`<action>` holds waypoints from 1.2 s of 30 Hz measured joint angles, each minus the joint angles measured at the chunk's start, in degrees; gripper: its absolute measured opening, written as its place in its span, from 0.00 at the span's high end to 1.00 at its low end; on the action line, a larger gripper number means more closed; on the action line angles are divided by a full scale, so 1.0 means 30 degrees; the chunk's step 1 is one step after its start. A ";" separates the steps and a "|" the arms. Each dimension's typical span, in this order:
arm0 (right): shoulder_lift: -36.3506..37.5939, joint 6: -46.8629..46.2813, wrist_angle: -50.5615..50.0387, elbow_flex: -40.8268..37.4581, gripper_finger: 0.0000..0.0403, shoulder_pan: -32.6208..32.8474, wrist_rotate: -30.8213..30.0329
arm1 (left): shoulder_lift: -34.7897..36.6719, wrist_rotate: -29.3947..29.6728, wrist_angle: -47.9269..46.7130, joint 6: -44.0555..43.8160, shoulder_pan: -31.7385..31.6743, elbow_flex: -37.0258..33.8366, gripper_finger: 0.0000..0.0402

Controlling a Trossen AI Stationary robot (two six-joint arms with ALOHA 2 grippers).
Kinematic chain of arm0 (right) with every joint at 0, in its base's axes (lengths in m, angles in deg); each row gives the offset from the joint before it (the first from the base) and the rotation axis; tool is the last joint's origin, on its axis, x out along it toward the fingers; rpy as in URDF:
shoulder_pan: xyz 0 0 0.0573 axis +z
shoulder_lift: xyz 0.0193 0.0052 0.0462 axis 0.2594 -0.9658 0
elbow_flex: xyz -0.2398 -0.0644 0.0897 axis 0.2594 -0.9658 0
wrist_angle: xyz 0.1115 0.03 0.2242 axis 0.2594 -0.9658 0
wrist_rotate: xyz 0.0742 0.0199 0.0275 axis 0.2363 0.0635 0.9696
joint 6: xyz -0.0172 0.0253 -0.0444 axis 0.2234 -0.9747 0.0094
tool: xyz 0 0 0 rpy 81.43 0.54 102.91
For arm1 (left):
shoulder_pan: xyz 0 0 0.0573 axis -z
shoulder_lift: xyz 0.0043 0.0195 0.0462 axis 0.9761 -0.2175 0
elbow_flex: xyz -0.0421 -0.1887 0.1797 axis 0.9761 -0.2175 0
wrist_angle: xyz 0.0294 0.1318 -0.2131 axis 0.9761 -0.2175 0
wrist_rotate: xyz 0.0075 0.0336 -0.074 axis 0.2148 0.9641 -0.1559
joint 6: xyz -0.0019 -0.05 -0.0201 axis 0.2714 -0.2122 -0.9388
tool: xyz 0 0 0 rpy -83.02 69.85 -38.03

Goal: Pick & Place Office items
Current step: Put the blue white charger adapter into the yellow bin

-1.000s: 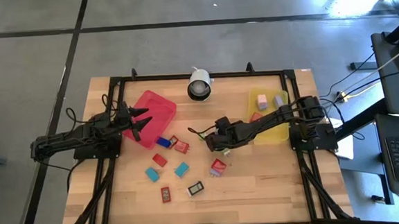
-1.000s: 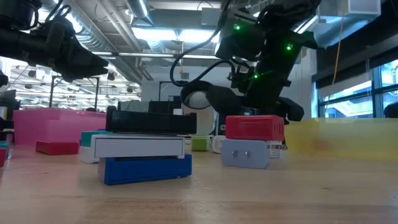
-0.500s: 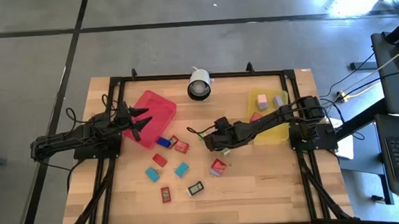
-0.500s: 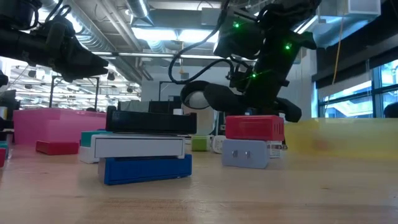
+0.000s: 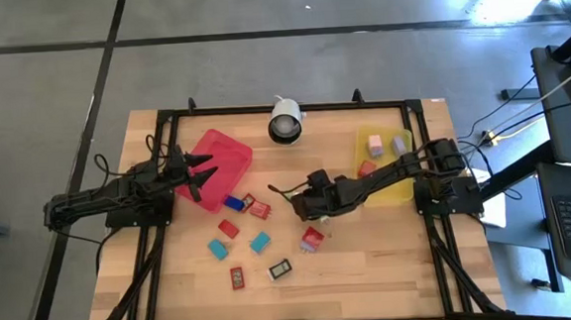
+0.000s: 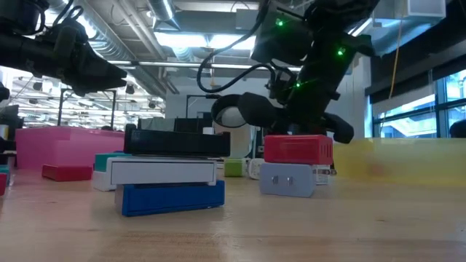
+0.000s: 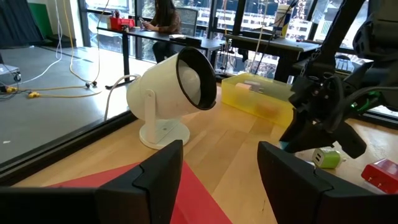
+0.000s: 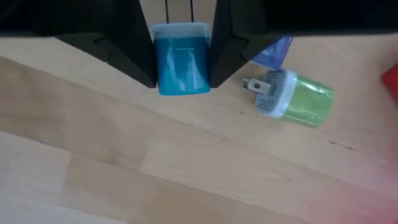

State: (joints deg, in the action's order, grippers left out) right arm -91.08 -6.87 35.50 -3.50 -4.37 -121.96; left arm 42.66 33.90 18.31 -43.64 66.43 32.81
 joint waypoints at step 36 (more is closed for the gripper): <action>0.7299 -0.9947 -1.7070 -0.0168 0.70 0.0023 -0.1816 | 0.0000 0.0000 0.0004 0.0000 0.0000 -0.0001 0.49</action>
State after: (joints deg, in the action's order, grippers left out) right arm -69.19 -36.71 -15.71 -4.00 -4.30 -127.41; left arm 42.66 33.90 18.32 -43.64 66.43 32.81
